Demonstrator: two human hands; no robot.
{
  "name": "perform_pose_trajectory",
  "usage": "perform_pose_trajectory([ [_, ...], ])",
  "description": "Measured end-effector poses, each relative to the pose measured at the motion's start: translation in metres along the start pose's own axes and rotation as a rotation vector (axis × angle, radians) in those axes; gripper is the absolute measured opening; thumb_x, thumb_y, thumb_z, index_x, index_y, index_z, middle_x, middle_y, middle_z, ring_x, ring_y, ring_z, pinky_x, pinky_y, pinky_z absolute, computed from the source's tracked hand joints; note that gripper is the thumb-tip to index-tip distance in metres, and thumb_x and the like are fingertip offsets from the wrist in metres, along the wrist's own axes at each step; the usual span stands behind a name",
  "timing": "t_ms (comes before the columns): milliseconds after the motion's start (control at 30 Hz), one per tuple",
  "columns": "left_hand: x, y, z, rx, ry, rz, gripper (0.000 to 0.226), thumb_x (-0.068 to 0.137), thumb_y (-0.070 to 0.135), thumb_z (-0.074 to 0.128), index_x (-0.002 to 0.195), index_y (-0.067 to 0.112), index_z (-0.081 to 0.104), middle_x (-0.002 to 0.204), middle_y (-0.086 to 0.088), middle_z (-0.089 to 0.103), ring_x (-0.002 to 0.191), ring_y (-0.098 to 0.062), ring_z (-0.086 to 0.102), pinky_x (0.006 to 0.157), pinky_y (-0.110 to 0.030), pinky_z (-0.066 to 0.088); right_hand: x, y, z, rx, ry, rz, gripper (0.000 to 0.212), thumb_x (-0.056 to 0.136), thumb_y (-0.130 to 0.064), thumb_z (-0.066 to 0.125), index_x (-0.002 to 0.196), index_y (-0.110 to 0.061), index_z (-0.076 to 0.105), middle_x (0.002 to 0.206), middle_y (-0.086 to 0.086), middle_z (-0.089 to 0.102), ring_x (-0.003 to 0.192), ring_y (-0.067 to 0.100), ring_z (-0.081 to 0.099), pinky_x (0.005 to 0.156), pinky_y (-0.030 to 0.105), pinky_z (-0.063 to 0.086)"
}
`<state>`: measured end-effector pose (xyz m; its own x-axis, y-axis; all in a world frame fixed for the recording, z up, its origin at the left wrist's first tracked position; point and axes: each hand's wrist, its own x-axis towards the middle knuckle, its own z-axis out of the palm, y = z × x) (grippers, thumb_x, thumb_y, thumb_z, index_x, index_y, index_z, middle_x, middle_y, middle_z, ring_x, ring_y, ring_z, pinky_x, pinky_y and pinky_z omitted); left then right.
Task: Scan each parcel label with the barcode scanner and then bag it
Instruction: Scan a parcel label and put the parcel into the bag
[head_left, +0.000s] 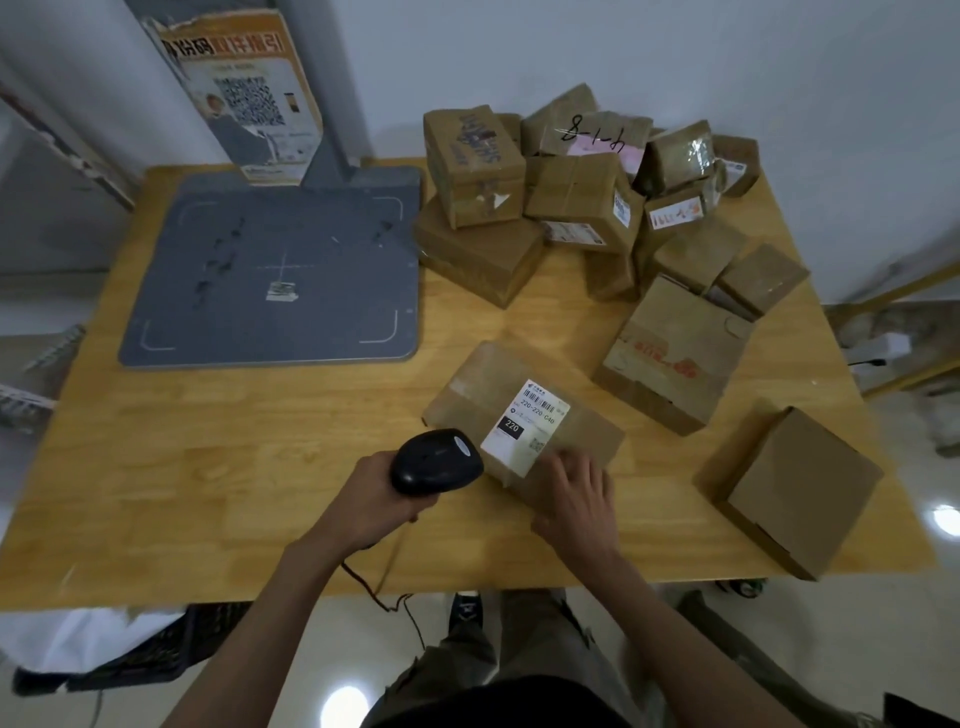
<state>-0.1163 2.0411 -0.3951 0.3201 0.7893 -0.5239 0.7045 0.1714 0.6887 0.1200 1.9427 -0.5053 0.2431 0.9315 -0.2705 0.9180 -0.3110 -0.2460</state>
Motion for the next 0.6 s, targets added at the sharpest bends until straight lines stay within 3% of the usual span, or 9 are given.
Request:
perform_pose_trajectory([
  [100,0.011,0.015,0.001,0.093,0.003,0.05,0.012,0.079,0.008,0.076,0.089,0.01,0.07,0.07,-0.006,0.071,0.058,-0.012,0.067,0.053,-0.024,0.051,0.024,0.013,-0.019,0.04,-0.14,0.087,0.107,0.063,-0.065,0.078,0.148,-0.029,0.024,0.158,0.012,0.006,0.151,0.038,0.001,0.117,0.064,0.012],
  [167,0.021,0.028,0.002,0.143,0.002,0.074,0.013,0.077,0.009,0.076,0.088,0.006,0.07,0.072,-0.009,0.071,0.06,-0.015,0.067,0.055,-0.029,0.052,0.042,0.022,-0.032,0.063,-0.21,0.117,0.122,0.06,-0.068,0.08,0.153,-0.028,0.013,0.163,0.01,-0.01,0.152,0.037,-0.013,0.115,0.069,0.009],
  [267,0.035,0.047,0.005,0.186,0.005,0.087,0.008,0.077,0.01,0.074,0.082,0.013,0.068,0.065,-0.001,0.067,0.057,-0.011,0.063,0.053,-0.024,0.049,0.059,0.033,-0.043,0.08,-0.285,0.157,0.135,0.056,-0.064,0.086,0.157,-0.031,0.002,0.164,0.009,-0.004,0.152,0.035,-0.002,0.113,0.068,0.023],
  [367,0.048,0.058,0.013,0.221,0.029,0.084,0.007,0.078,0.017,0.074,0.079,0.014,0.068,0.063,-0.001,0.067,0.056,-0.013,0.064,0.053,-0.029,0.052,0.058,0.032,-0.041,0.077,-0.273,0.162,0.141,0.051,-0.066,0.087,0.155,-0.034,-0.002,0.154,0.005,0.017,0.141,0.032,0.021,0.103,0.055,0.044],
  [467,0.059,0.068,0.026,0.274,0.059,0.075,0.011,0.076,0.019,0.071,0.079,0.008,0.07,0.063,-0.007,0.068,0.058,-0.018,0.067,0.061,-0.039,0.058,0.05,0.026,-0.034,0.083,-0.239,0.147,0.14,0.051,-0.068,0.086,0.155,-0.032,-0.001,0.147,0.004,0.024,0.133,0.03,0.028,0.097,0.048,0.049],
  [600,0.067,0.081,0.045,0.276,0.09,0.02,0.013,0.077,0.022,0.067,0.075,0.009,0.069,0.064,-0.006,0.069,0.058,-0.02,0.067,0.058,-0.037,0.058,0.047,0.023,-0.034,0.096,-0.224,0.153,0.14,0.052,-0.069,0.085,0.157,-0.031,0.0,0.146,0.003,0.026,0.131,0.028,0.03,0.095,0.046,0.051],
])
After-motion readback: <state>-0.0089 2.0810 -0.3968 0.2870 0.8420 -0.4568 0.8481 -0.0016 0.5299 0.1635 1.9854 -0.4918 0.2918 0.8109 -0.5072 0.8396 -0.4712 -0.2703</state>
